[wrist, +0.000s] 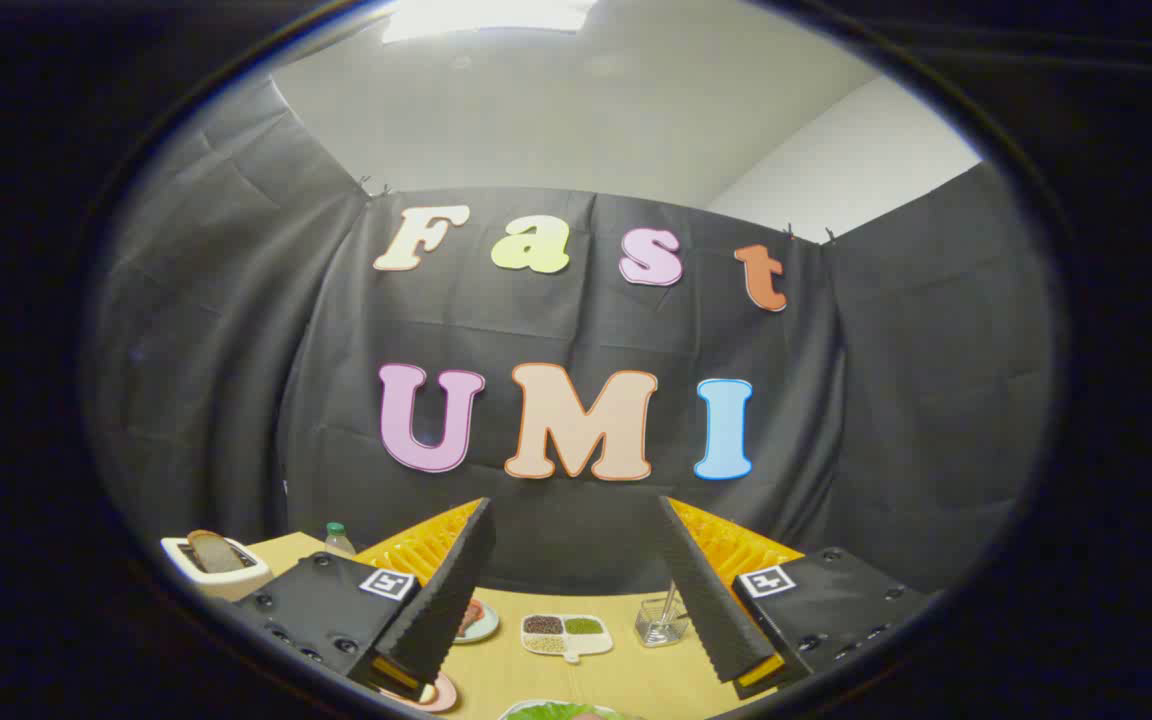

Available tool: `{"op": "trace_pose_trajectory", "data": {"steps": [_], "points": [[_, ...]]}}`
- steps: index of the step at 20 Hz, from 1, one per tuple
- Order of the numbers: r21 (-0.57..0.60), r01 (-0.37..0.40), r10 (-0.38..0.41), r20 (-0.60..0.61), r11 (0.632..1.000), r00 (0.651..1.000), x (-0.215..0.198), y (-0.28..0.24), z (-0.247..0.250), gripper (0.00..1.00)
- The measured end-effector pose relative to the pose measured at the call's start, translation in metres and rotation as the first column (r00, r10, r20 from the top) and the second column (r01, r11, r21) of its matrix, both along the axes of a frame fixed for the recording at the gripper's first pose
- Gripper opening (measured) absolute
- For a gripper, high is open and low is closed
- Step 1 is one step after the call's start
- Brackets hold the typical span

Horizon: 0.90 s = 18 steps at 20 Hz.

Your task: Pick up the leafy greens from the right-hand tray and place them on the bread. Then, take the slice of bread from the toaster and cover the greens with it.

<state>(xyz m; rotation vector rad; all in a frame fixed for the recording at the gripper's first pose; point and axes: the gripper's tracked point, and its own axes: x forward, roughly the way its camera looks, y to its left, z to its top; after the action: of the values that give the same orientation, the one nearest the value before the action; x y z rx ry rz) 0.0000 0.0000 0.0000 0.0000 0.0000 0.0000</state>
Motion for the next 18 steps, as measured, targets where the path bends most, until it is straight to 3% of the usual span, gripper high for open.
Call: {"op": "trace_pose_trajectory", "data": {"steps": [18], "points": [[0.027, -0.046, 0.047, -0.055, 0.999, 0.997, 0.011, 0.0, -0.034, 1.0]]}}
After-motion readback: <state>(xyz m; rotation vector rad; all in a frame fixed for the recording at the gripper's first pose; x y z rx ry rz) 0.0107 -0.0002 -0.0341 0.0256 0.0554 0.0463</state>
